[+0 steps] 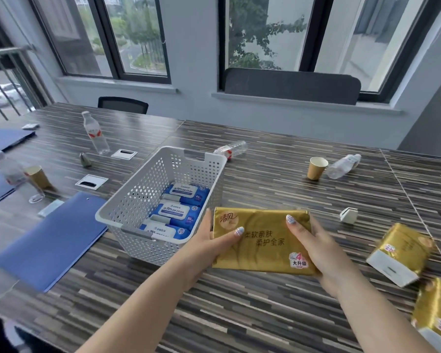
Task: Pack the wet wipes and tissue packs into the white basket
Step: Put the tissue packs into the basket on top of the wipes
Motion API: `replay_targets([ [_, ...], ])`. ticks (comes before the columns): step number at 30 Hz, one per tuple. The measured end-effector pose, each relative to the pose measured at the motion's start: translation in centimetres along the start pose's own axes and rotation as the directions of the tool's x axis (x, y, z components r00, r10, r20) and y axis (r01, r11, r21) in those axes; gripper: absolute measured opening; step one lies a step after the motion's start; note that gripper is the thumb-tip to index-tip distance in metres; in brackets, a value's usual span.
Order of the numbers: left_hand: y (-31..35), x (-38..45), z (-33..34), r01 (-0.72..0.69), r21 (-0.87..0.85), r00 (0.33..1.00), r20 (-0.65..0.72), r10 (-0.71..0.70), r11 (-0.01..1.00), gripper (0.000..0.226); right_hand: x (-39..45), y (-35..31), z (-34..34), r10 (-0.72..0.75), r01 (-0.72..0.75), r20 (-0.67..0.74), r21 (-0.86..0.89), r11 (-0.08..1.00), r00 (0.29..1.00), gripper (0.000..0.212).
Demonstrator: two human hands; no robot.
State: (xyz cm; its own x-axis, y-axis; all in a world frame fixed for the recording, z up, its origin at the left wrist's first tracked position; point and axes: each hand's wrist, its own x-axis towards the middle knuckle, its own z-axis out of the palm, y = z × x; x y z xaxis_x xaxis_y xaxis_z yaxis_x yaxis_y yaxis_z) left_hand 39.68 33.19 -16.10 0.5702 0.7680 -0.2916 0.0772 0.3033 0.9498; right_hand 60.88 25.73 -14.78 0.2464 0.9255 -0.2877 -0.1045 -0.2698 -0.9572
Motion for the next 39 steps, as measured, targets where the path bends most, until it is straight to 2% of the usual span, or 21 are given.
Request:
replay_targets([
  [2,0.0,-0.5,0.2,-0.036,0.018,0.999,-0.03,0.036,0.999,0.076,0.1,-0.1,-0.3,0.039,-0.035,0.094,-0.042,0.999,0.995,0.113],
  [4,0.1,-1.0,0.4,-0.069,0.055,0.996,-0.056,0.072,0.996,0.061,0.0,-0.4,-0.1,0.022,-0.011,0.149,-0.071,0.997,0.989,0.125],
  [8,0.1,-1.9,-0.1,-0.072,0.083,0.988,-0.13,0.082,0.994,0.043,0.5,-0.2,0.6,-0.052,0.071,0.144,-0.131,0.989,0.988,0.117],
  [11,0.1,-2.5,-1.2,-0.06,0.086,0.986,-0.147,0.072,0.995,0.049,0.9,-0.1,1.9,-0.087,0.11,0.166,-0.137,0.984,0.982,0.119],
  [15,0.5,-2.8,-3.3,-0.056,0.002,0.987,-0.152,0.055,0.998,0.047,2.1,-0.1,3.9,-0.068,0.089,0.205,-0.095,0.992,0.976,0.124],
  [18,0.7,-2.4,-4.9,-0.025,-0.089,0.988,-0.152,0.011,0.996,0.05,3.5,-0.2,5.3,-0.036,0.045,0.173,-0.053,0.998,0.984,0.123],
  [23,0.3,-1.8,-8.2,0.019,-0.112,0.996,-0.086,-0.029,0.994,0.053,5.6,-0.6,8.8,-0.031,0.029,0.075,0.021,0.999,0.997,0.12],
  [29,1.2,0.9,-13.4,-0.049,-0.277,0.984,-0.178,-0.002,0.96,0.046,8.7,-1.8,13.7,0.0,-0.003,0.021,0.138,0.99,1.0,0.122],
  [31,1.6,2.4,-15.4,-0.066,-0.374,0.968,-0.247,-0.031,0.925,0.052,10.1,-1.9,15.5,0.001,-0.002,0.006,0.145,0.989,1.0,0.115],
  [34,2.0,4.8,-17.4,-0.057,-0.528,0.938,-0.32,-0.136,0.847,0.048,11.9,-1.9,17.7,0.04,-0.04,0.007,0.151,0.988,0.999,0.087],
  [36,2.3,6.9,-19.0,-0.019,-0.634,0.919,-0.315,-0.235,0.773,0.04,13.7,-2.1,19.5,0.087,-0.084,-0.013,0.163,0.983,0.996,0.058],
  [39,2.5,9.9,-20.6,0.034,-0.728,0.867,-0.319,-0.383,0.685,0.032,16.6,-2.0,21.6,0.162,-0.146,-0.061,0.219,0.965,0.985,0.035],
])
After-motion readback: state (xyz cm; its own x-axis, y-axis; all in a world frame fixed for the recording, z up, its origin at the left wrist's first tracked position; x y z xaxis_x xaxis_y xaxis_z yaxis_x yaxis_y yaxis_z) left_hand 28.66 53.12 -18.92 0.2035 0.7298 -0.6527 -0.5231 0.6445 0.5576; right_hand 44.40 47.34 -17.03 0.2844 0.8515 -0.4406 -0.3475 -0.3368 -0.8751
